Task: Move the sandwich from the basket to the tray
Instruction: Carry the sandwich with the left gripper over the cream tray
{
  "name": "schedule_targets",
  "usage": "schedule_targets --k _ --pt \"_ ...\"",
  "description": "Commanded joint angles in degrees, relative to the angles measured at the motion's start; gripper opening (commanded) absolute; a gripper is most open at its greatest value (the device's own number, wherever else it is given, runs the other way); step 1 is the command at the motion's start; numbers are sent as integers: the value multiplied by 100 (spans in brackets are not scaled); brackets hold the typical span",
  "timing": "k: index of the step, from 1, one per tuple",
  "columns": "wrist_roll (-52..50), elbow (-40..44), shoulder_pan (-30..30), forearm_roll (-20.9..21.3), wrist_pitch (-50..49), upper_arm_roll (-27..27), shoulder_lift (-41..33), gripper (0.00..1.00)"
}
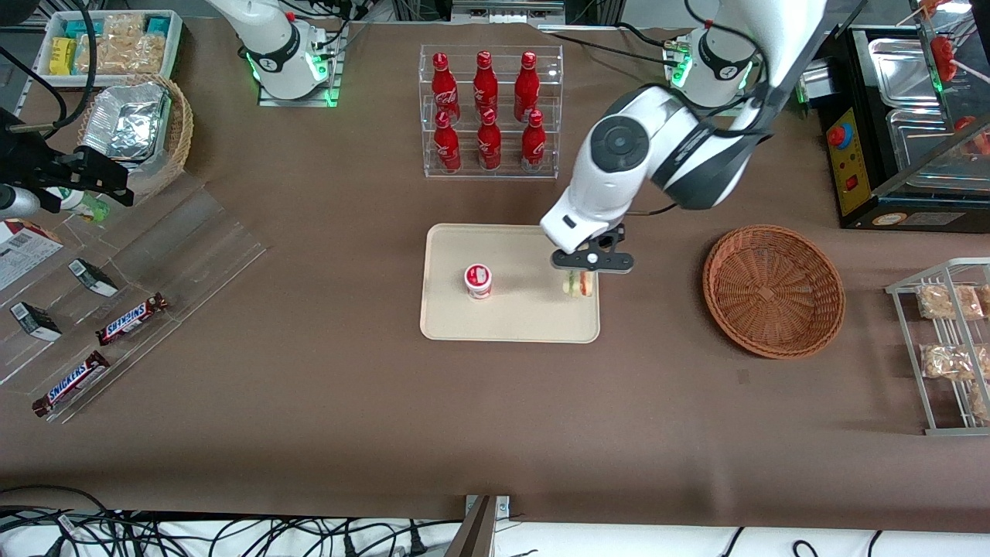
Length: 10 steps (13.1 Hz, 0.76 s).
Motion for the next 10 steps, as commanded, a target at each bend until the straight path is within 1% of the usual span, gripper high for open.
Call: schedule_targets --k 1,3,6,8,10 --pt "-346 142 -93 431 193 -32 462 12" --pt "-600 142 -199 729 325 -15 717 12" --pt "-987 168 -278 1309 387 -15 1130 12" --pt "-1067 168 -322 1460 396 -15 1280 12" --pt "-1067 159 -322 1452 579 -6 1324 15"
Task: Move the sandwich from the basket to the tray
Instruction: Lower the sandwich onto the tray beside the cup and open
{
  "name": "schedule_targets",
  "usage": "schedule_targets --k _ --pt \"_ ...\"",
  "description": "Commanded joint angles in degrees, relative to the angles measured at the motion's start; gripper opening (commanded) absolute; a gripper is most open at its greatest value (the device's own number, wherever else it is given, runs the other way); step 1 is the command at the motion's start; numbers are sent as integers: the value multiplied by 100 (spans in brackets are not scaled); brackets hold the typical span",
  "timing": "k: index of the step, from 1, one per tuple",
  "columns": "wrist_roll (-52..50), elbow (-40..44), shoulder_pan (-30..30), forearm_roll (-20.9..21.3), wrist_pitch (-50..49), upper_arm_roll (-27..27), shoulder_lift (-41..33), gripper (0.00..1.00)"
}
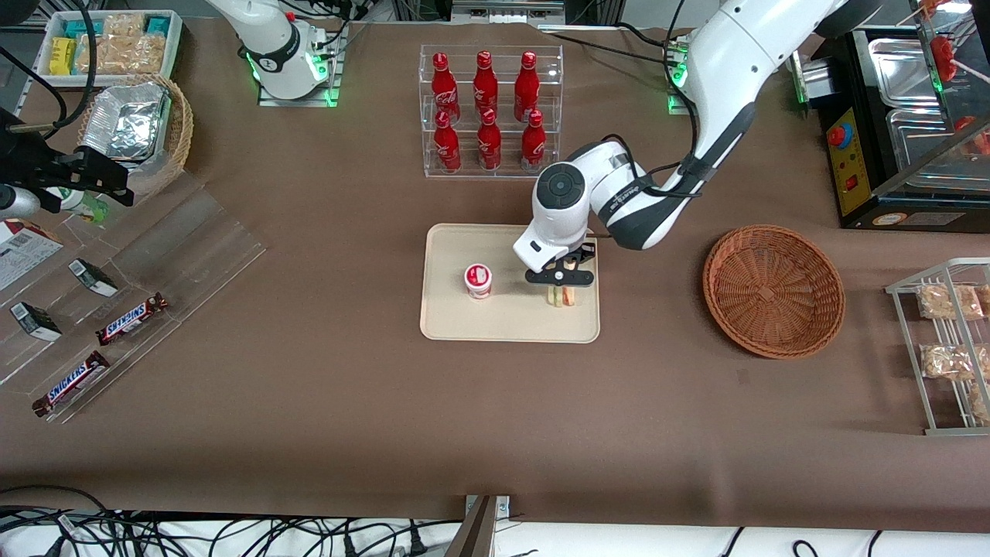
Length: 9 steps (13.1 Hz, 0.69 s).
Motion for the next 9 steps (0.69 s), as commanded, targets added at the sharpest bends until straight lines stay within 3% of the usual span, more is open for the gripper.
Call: schedule_targets --k 1,3,4,6,9 --pt "-119 144 -43 151 72 -9 110 19" --pt "-171 144 -43 151 72 -9 119 35" --pt "-172 144 -43 151 72 -9 128 48" --pt "-163 144 -43 160 72 -1 128 100" --pt "-198 187 -17 142 -25 -18 23 100"
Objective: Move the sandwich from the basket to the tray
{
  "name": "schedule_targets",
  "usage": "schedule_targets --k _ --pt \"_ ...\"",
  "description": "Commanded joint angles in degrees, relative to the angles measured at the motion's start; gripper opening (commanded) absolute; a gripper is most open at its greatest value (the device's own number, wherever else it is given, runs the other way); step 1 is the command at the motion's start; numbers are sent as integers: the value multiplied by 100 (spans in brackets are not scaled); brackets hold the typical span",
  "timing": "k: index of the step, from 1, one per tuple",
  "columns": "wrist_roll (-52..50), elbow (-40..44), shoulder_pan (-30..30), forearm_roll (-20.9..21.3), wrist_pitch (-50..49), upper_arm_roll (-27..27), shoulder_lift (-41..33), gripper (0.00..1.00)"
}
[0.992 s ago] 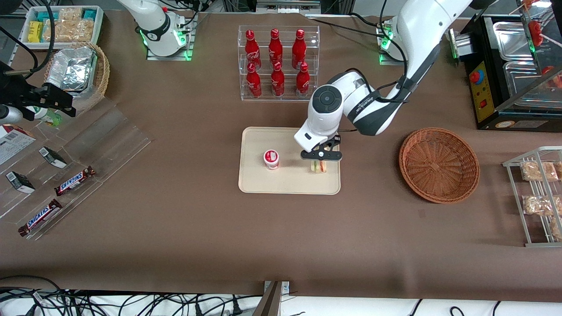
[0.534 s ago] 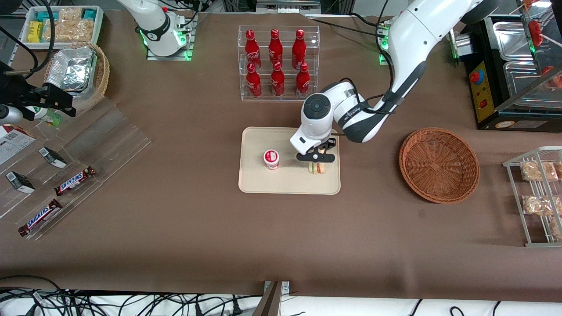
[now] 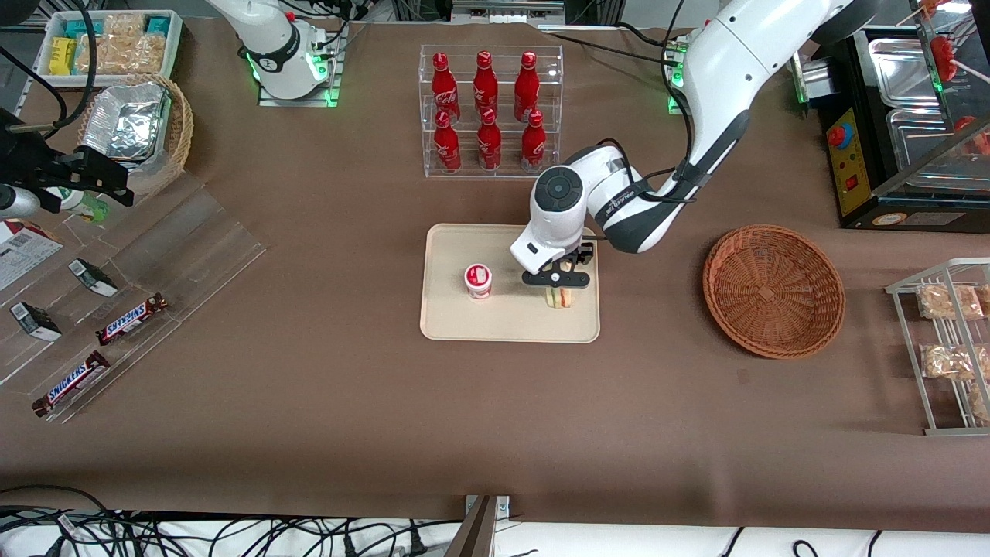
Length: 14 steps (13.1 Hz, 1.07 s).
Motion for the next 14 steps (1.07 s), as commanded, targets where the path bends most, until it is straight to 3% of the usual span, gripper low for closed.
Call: schedule_targets --k 1,3,6,7,12,14 --pt "-138 166 34 86 -126 -29 -141 100" --pt "-138 376 174 16 -388 -38 -396 100" --pt "-85 1035 499 -563 -1030 -73 -747 100" --pt "-77 1132 674 -582 -1215 -82 -887 100" --pt "-59 1160 1334 -669 -1523 -91 -1520 100" --pt "159 1169 1624 -1011 -1603 -108 -1731 100"
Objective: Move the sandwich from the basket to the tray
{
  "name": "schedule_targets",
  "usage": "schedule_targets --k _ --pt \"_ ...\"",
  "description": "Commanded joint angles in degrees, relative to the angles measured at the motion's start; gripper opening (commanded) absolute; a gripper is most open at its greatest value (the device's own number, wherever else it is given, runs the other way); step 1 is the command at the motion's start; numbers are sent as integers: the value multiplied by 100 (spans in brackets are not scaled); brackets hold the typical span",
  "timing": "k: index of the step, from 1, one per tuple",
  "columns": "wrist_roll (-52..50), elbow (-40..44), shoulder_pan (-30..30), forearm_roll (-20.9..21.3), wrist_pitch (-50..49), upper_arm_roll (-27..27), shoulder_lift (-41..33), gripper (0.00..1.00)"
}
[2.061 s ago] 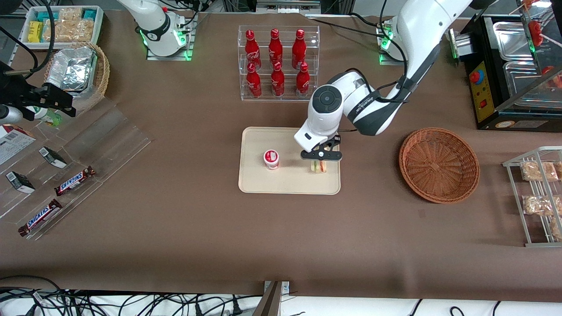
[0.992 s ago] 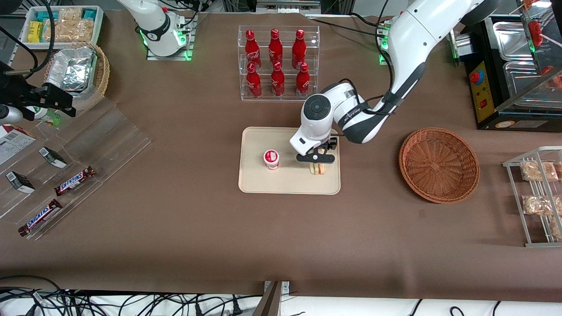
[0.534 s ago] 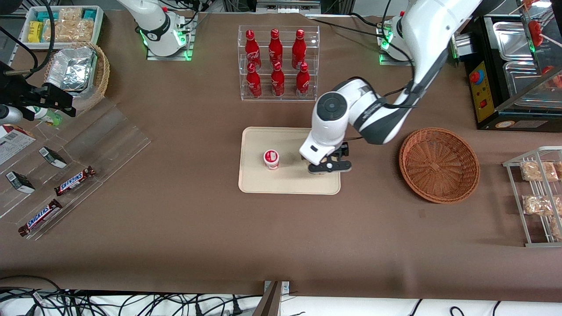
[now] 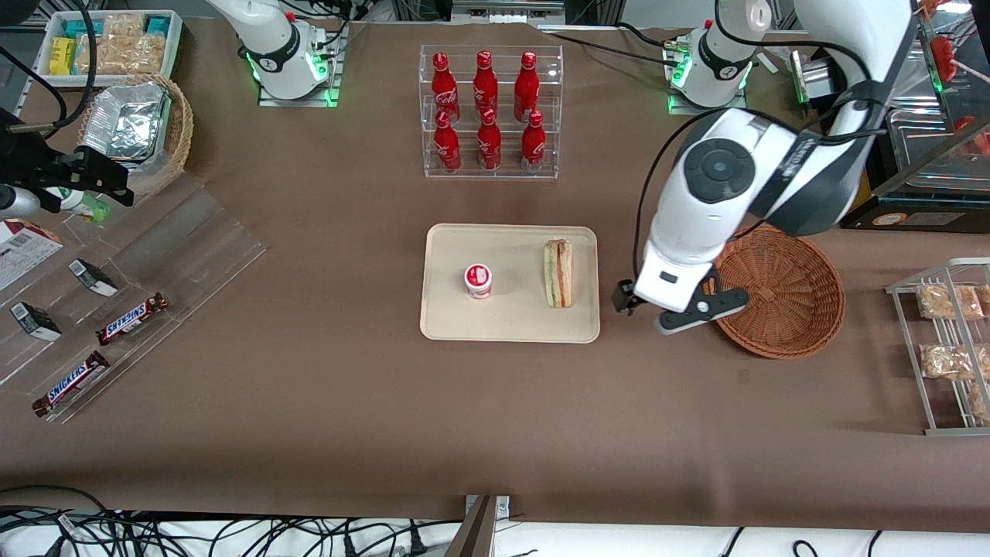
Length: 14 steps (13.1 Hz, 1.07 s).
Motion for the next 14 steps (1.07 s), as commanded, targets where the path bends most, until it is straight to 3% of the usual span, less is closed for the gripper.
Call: schedule_targets --k 1,6,10,12,14 --pt "516 -39 367 -504 -269 -61 -394 100" --pt "2010 -31 940 -1296 -919 8 -860 100" --pt "3477 75 529 -2122 -1543 1227 -1457 100" --pt "4093 75 211 -2273 -1903 1826 -1721 100" --pt "4647 49 158 -2273 -2106 2064 -1932 100"
